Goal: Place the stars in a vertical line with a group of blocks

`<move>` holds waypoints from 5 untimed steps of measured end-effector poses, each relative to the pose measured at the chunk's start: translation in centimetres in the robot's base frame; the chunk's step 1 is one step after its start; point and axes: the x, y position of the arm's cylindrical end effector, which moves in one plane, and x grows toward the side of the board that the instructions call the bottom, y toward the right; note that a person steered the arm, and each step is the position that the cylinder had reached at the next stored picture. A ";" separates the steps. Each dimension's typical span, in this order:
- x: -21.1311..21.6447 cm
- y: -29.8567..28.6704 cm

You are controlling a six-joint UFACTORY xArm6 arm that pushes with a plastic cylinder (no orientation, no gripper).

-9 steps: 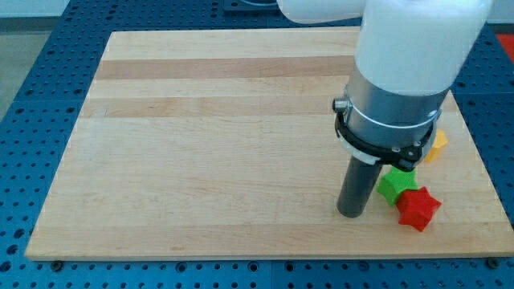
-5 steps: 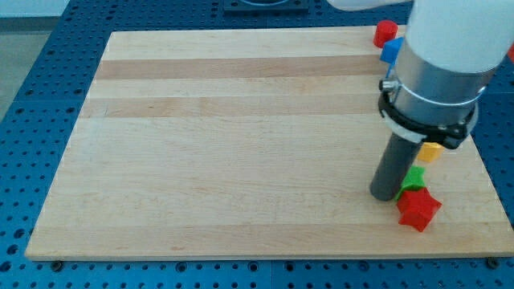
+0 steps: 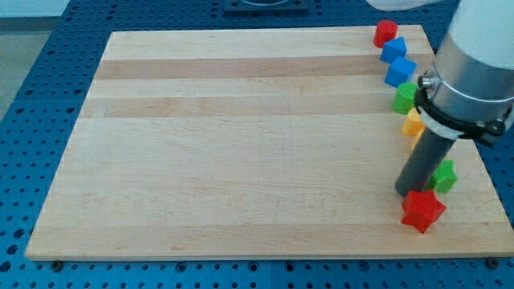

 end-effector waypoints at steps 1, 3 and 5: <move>0.0 -2.1; 1.1 -3.7; 2.9 -3.7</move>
